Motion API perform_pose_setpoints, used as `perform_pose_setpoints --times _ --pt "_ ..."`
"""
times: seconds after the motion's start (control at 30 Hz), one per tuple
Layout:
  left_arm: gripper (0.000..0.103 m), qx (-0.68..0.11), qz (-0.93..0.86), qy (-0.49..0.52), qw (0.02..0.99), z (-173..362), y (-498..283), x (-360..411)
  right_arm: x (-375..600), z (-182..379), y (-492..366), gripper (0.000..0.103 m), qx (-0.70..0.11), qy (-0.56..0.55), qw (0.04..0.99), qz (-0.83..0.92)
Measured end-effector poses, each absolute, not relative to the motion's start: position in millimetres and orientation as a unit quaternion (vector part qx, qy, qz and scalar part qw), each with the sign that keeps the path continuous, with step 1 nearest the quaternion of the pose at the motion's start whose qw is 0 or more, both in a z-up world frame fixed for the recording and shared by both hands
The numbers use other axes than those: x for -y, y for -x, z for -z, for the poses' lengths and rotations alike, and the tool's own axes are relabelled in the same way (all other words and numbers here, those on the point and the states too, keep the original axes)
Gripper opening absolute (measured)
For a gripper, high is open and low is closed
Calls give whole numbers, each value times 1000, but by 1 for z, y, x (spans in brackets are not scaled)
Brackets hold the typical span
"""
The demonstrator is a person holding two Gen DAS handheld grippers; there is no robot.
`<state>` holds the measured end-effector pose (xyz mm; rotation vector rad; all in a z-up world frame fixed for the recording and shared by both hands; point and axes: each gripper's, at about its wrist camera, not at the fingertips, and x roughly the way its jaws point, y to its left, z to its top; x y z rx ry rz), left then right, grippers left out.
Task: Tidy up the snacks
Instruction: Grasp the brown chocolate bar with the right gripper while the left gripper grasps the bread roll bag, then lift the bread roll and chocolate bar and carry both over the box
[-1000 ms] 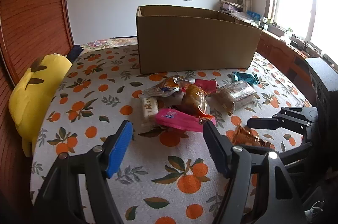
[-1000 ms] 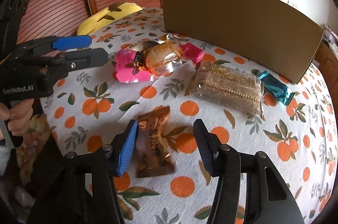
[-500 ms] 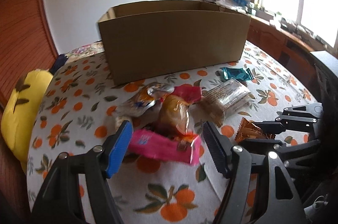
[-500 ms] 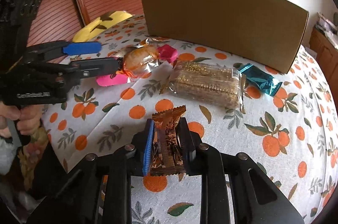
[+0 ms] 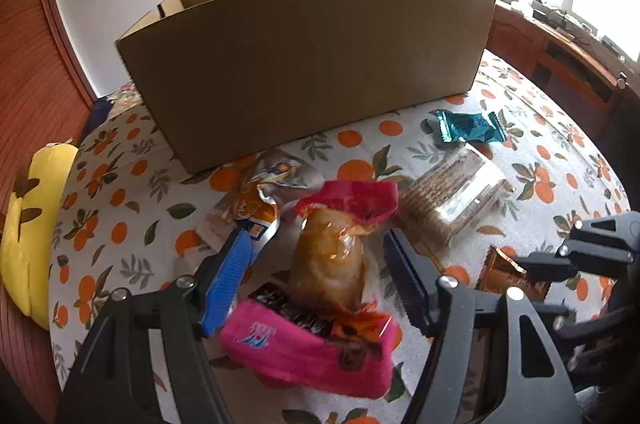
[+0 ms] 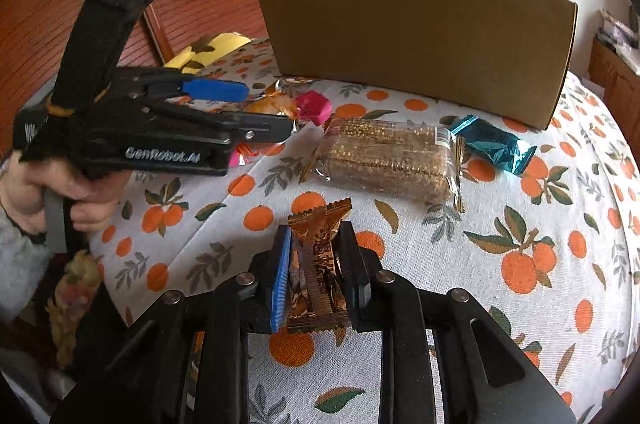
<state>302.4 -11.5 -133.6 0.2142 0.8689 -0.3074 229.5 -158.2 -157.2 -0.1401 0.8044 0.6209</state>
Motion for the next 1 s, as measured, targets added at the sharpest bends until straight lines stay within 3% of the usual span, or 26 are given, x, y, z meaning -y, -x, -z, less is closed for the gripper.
perform_pose_setpoints --times 0.2,0.5,0.6,0.63,1.0 --pt "49 -430 151 -105 884 134 -306 14 153 158 -228 21 -379 84 875 -289" --pt "51 -436 150 -132 878 141 -311 25 157 158 -231 21 -382 70 874 -291" --pt "46 -444 159 -127 873 143 -311 27 157 158 -231 21 -382 71 875 -290" --pt "39 -441 156 -131 874 144 -310 27 157 158 -231 21 -382 71 875 -290" --pt "37 -422 154 -112 886 133 -290 19 156 159 -231 21 -381 73 875 -290"
